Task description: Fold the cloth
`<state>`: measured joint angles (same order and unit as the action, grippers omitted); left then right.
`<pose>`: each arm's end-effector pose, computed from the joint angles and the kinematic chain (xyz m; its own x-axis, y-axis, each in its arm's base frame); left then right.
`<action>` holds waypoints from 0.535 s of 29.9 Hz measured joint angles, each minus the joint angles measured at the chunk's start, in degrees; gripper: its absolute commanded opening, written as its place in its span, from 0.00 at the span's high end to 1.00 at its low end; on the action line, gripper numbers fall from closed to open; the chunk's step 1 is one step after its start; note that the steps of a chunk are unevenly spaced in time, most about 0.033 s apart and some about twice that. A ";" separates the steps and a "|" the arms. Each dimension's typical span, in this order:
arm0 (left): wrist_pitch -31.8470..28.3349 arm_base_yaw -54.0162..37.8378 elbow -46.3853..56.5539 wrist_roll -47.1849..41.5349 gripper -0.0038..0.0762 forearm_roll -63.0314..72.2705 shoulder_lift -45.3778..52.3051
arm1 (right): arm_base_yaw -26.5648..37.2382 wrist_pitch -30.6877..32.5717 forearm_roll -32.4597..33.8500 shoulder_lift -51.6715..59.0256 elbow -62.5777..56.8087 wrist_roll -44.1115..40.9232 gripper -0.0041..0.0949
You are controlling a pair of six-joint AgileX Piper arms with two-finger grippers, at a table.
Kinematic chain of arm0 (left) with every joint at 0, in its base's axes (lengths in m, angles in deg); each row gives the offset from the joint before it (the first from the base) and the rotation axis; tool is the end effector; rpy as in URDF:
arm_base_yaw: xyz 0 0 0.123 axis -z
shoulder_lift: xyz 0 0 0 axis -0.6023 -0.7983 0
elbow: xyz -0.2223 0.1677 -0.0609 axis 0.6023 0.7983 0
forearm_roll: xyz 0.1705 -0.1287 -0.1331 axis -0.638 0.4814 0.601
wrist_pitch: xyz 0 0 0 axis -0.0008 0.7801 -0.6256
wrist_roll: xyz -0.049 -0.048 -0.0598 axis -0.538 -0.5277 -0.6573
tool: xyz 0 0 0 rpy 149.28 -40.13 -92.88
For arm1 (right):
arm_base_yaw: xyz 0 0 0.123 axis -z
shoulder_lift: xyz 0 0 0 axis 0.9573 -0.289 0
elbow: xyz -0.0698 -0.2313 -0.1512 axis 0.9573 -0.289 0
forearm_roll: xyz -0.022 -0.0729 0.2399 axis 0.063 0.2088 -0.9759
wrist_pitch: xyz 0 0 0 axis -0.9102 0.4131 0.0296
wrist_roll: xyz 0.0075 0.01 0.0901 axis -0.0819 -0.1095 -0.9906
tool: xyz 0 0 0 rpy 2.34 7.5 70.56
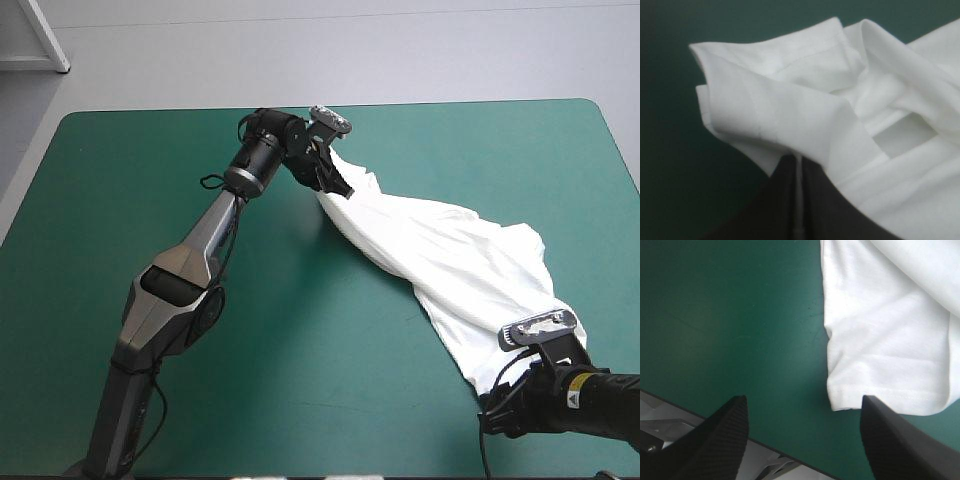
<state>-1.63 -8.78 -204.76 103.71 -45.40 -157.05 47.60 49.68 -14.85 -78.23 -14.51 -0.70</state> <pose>0.4542 -0.2545 0.2779 -0.6091 0.6070 -0.5104 0.6879 0.7247 0.0409 0.0778 0.0489 0.3151 -0.8381 -0.2512 -0.4842 -0.3705 0.9137 0.1673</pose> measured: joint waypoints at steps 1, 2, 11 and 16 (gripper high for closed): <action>0.47 0.00 -0.14 -0.36 0.93 -1.04 0.88 | 0.00 0.00 0.38 -0.82 0.00 0.31 0.35; 0.78 0.00 -0.25 -0.73 0.93 -2.06 1.65 | 0.00 0.00 0.64 -1.66 0.00 0.83 0.35; 0.78 0.00 -0.25 -3.38 0.93 -10.28 5.85 | 0.00 -0.43 2.30 -8.33 0.00 3.53 0.35; 0.78 0.00 -0.25 -3.49 0.93 -10.88 6.67 | 0.00 -0.92 0.30 -11.79 -0.90 5.41 0.35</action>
<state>-0.85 -8.78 -205.01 100.21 -56.28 -150.38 47.60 48.76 -14.54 -90.02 -15.41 4.71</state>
